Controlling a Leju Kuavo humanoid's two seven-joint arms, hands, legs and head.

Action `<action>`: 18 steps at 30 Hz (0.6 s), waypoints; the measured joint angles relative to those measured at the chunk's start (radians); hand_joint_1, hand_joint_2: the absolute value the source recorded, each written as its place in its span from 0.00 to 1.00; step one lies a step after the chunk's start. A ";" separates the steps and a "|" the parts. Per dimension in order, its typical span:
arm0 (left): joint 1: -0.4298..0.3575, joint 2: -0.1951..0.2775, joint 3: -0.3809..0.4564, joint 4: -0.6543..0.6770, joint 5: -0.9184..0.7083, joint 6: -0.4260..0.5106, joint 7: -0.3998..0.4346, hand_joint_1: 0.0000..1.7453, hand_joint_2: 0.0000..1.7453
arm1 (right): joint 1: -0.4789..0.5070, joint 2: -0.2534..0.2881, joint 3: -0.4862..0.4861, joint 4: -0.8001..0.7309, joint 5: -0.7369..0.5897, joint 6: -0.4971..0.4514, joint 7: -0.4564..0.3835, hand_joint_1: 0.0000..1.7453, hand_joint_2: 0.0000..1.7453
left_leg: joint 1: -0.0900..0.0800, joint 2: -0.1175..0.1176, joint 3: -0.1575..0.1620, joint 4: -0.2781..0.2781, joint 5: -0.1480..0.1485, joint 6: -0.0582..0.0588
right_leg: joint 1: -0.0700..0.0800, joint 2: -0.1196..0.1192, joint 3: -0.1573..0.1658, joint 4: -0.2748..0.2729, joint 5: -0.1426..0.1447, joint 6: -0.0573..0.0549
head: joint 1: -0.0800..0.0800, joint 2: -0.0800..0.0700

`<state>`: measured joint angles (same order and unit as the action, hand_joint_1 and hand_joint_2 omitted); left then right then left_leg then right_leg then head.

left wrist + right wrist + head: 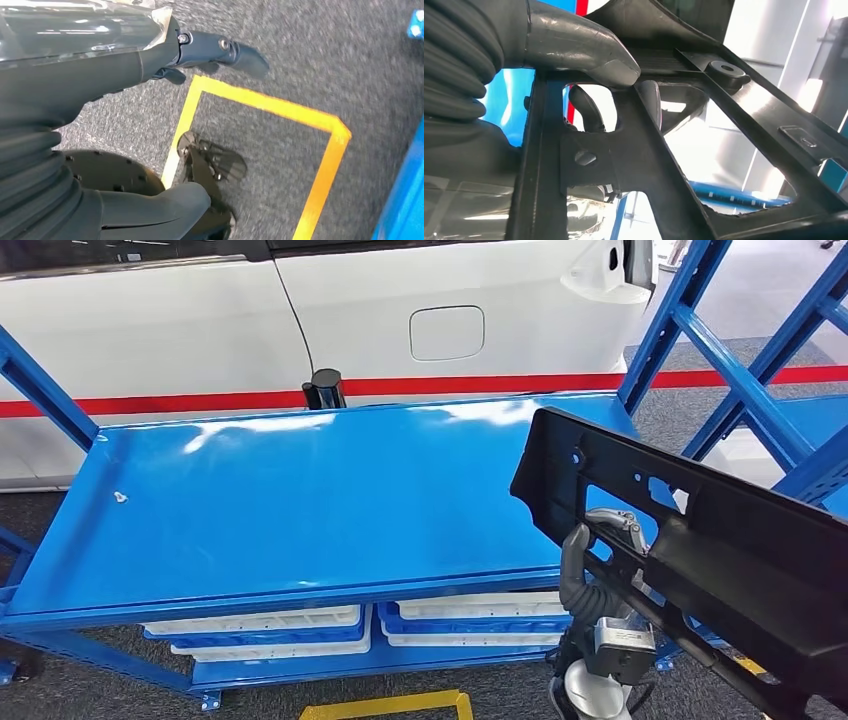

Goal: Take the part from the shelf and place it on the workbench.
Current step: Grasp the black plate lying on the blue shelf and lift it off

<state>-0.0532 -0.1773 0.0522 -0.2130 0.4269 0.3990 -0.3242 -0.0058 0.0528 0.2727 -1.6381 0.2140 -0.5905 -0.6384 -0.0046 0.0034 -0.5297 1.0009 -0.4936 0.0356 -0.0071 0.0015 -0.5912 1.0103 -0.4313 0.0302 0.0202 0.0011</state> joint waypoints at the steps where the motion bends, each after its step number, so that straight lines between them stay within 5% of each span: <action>1: 0.000 -0.001 0.001 0.000 0.000 0.000 -0.001 0.00 1.00 | -0.003 0.000 0.000 0.003 0.003 0.003 0.007 1.00 1.00 | 0.000 0.001 -0.001 -0.005 0.007 0.003 | -0.001 -0.001 -0.005 0.004 -0.001 0.005 | 0.000 0.000; 3: 0.000 -0.002 0.001 0.000 0.001 -0.002 -0.002 0.00 1.00 | -0.010 0.000 0.000 0.010 0.011 0.009 0.025 1.00 1.00 | 0.005 0.004 -0.006 -0.014 0.024 0.012 | 0.000 -0.001 -0.034 0.061 -0.036 0.007 | 0.003 0.000; 5: 0.000 -0.004 0.002 0.000 0.001 -0.005 -0.003 0.00 1.00 | -0.012 -0.001 -0.001 0.020 0.016 0.018 0.045 1.00 1.00 | 0.006 0.006 -0.016 -0.015 0.033 0.018 | -0.003 -0.001 -0.085 0.186 -0.102 0.003 | 0.006 0.000; 7: 0.002 -0.005 0.002 0.000 0.001 -0.006 -0.003 0.00 1.00 | -0.012 -0.002 -0.003 0.031 0.009 0.033 0.066 1.00 1.00 | 0.006 0.006 -0.026 -0.014 0.039 0.017 | -0.006 -0.001 -0.114 0.277 -0.139 0.009 | 0.007 0.000; 9: 0.004 -0.005 0.002 0.000 0.000 -0.006 -0.001 0.00 1.00 | -0.011 -0.002 -0.008 0.039 -0.002 0.048 0.082 1.00 1.00 | 0.007 0.006 -0.032 -0.013 0.044 0.013 | -0.012 -0.002 -0.069 0.222 -0.120 0.026 | 0.007 0.000; 11: 0.004 -0.005 0.002 0.000 -0.001 -0.006 0.000 0.00 1.00 | -0.013 -0.002 -0.012 0.044 -0.006 0.054 0.087 1.00 1.00 | 0.006 0.005 -0.035 -0.009 0.046 0.006 | -0.016 -0.002 0.020 0.075 -0.078 0.039 | 0.007 0.000; 13: 0.003 -0.005 0.002 0.000 -0.002 -0.008 0.001 0.00 1.00 | -0.014 -0.001 -0.014 0.047 -0.009 0.056 0.090 1.00 1.00 | 0.002 0.005 -0.040 -0.003 0.048 -0.004 | -0.015 0.000 0.064 -0.005 -0.060 0.032 | 0.005 0.000; 16: 0.004 -0.005 0.002 0.000 -0.003 -0.010 0.006 0.00 1.00 | -0.015 0.001 -0.022 0.050 -0.013 0.057 0.093 1.00 1.00 | 0.004 0.005 -0.046 0.000 0.052 -0.020 | -0.015 0.001 0.060 -0.009 -0.052 0.011 | 0.004 0.000; 18: 0.004 -0.005 0.002 0.000 -0.003 -0.011 0.007 0.00 1.00 | -0.017 0.003 -0.025 0.050 -0.014 0.058 0.095 1.00 1.00 | 0.008 0.002 -0.065 0.040 0.019 -0.031 | -0.021 0.001 0.056 -0.012 -0.044 -0.004 | 0.003 0.000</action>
<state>-0.0495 -0.1823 0.0542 -0.2129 0.4242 0.3883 -0.3170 -0.0227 0.0557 0.2472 -1.5880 0.2005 -0.5325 -0.5437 0.0034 0.0049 -0.5946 1.0413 -0.4749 0.0047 -0.0277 0.0020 -0.5357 0.9987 -0.4758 0.0261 0.0231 0.0011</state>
